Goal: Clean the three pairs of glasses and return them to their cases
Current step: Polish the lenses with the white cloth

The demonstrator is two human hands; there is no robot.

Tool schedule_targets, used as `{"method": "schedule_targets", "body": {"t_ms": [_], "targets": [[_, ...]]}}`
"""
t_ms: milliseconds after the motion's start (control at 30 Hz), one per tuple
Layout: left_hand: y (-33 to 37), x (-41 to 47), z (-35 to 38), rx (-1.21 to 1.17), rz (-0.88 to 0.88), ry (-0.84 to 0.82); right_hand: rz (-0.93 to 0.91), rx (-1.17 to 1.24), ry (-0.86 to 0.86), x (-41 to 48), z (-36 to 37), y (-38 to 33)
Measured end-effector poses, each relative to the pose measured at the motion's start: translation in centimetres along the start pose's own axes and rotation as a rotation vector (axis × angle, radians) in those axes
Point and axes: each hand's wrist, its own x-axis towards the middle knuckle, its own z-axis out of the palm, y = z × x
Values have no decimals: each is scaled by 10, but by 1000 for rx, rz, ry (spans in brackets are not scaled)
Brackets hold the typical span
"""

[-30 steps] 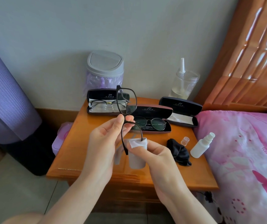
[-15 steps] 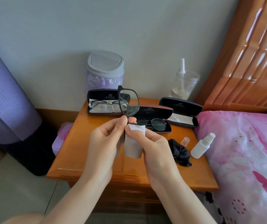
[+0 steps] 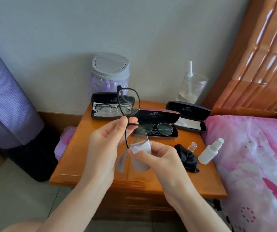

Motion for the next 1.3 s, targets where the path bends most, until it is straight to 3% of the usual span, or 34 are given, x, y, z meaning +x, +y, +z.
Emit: {"method": "schedule_targets", "body": {"t_ms": [433,967,1300], "targets": [[1,-6,5,58,59,-57,9,255,72,13,14,-6],[0,-4,1,29,34,-16,37,36,-4,5,3,-2],[4,-6,6,120,107,-91,89,278,19,12,8,-9]]}}
